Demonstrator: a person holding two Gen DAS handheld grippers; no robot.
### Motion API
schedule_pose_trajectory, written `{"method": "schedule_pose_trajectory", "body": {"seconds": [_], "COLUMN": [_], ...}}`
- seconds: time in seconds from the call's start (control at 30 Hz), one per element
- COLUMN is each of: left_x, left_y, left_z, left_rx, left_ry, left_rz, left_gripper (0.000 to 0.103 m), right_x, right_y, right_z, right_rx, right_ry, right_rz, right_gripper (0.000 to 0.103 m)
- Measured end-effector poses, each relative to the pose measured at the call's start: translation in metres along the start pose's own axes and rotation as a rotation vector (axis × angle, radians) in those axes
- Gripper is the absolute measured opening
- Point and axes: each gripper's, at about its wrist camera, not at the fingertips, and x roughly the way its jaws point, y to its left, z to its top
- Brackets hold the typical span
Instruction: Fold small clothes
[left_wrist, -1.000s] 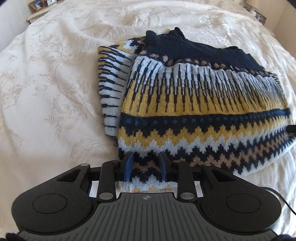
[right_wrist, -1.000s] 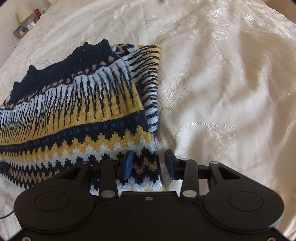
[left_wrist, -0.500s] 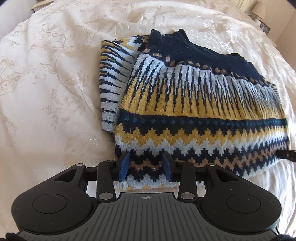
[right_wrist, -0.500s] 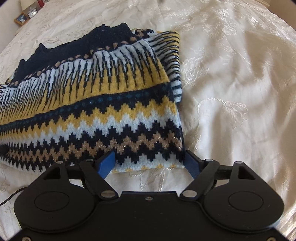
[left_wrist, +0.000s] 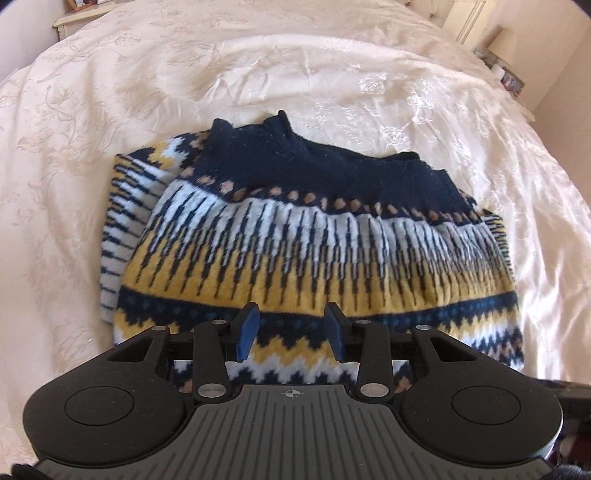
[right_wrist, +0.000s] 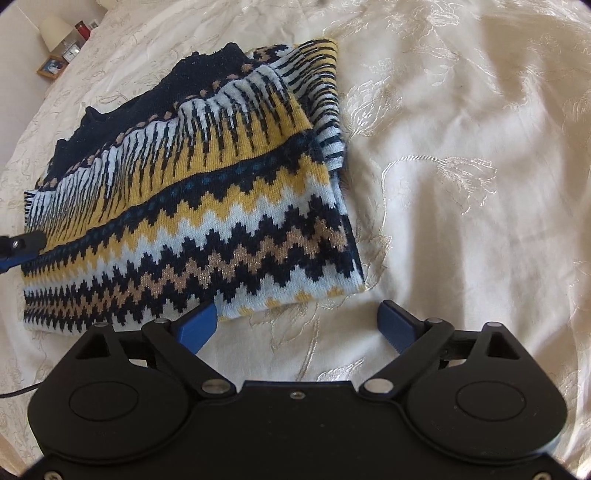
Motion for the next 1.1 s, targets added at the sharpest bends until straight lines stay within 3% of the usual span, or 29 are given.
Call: {"method": "schedule_pose_trajectory", "body": {"seconds": [0.23, 0.47, 0.7, 1.1], "left_x": [0.041, 0.074, 0.083, 0.087], "left_y": [-0.038, -0.038, -0.043, -0.034], "left_z": [0.016, 0.018, 0.02, 0.025], "left_rx": [0.069, 0.027, 0.014, -0.016], "left_ry": [0.037, 0.104, 0.139, 0.155], "left_rz": [0.051, 0.113, 0.129, 0.142], "left_gripper": [0.038, 0.039, 0.04, 0.041], "right_x": [-0.011, -0.016, -0.003, 0.035], "right_y": [-0.024, -0.048, -0.058, -0.054], "right_z": [0.006, 0.019, 0.05, 0.106], "right_rx": [0.048, 0.081, 0.098, 0.095], "right_ry": [0.0, -0.024, -0.047, -0.014], "right_rz": [0.12, 0.208, 0.305, 0.441], "right_gripper": [0.095, 0.099, 0.103, 0.103]}}
